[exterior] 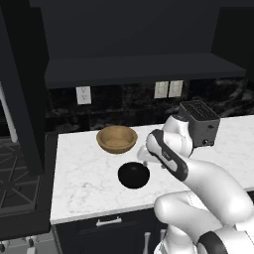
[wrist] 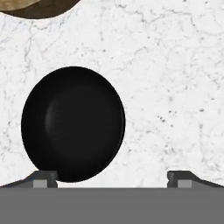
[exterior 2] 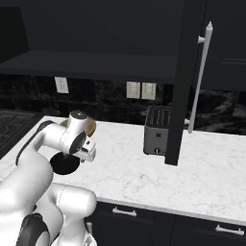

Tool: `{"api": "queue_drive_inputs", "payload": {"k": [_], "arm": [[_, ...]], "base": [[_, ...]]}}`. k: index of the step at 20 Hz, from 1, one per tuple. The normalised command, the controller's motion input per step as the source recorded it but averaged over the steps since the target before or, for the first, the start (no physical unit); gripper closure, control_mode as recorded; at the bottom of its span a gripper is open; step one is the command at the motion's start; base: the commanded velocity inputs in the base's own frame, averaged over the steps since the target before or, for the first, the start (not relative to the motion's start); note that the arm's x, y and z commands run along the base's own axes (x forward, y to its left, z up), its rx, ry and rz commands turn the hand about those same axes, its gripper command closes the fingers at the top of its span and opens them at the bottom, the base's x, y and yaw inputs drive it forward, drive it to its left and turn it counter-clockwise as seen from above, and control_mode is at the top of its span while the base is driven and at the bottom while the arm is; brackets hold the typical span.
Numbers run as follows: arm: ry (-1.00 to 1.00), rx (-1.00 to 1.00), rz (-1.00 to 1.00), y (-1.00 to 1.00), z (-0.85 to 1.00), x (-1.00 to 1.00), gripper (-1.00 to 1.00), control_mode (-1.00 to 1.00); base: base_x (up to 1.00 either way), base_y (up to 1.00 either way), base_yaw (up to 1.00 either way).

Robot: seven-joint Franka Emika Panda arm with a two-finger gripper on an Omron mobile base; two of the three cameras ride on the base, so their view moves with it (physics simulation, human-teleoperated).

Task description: Pick up the bowls on the counter and stack them on top of one another in the open cabinet. Place the smaller bowl on top of the larger bowl.

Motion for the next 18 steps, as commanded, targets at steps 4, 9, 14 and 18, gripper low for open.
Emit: {"api": "queue_drive_inputs", "payload": {"k": [4,9,14,18], "arm": [[0.02,0.0,0.0,0.09,-0.47,0.26,-1.0,-1.0],[0.05,0.0,0.0,0.14,-0.4,0.11,-1.0,-1.0],[0.05,0.0,0.0,0.16,-0.39,0.1,-1.0,-1.0],[0.07,0.0,0.0,0.16,-0.39,0.18,1.0,-1.0]], "base": [[0.0,0.0,0.0],[0.0,0.0,0.0],[0.0,0.0,0.0],[0.0,0.0,0.0]]}}
